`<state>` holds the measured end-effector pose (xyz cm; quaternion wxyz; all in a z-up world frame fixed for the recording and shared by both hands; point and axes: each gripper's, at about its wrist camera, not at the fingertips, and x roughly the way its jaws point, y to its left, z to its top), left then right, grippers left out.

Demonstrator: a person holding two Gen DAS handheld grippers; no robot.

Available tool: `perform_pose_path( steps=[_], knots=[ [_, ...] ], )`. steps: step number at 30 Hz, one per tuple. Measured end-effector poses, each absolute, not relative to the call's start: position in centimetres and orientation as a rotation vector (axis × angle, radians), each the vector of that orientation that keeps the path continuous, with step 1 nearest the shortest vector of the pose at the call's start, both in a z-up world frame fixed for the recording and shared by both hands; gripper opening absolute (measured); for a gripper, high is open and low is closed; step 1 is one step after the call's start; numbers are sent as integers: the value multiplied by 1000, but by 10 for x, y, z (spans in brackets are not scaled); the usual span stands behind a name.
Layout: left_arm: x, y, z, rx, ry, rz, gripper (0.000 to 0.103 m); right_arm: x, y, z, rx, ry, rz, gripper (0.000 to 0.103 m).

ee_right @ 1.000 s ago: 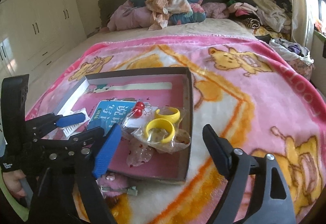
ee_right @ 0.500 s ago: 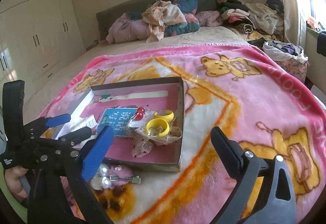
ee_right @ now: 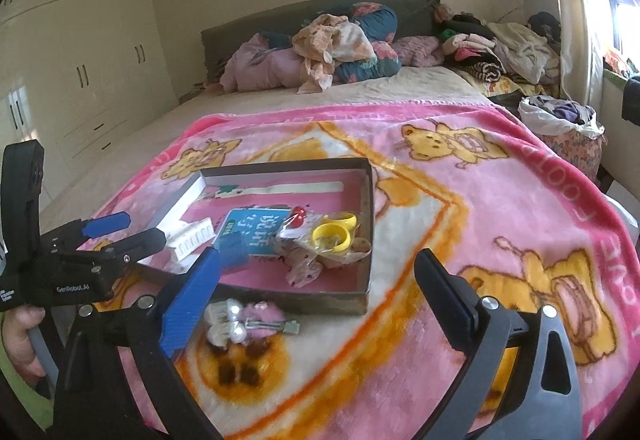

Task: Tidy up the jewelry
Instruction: 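Pull both tools back from the box toward the remaining hair accessories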

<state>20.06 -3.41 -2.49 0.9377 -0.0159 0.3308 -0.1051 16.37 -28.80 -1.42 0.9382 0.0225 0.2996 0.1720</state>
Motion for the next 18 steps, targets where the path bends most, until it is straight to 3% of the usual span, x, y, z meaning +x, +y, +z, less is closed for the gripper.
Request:
perform_pose_path(
  steps=[18],
  knots=[
    [159, -11, -26, -48, 658, -170, 91, 125, -263, -13, 17, 601, 403, 94]
  ],
)
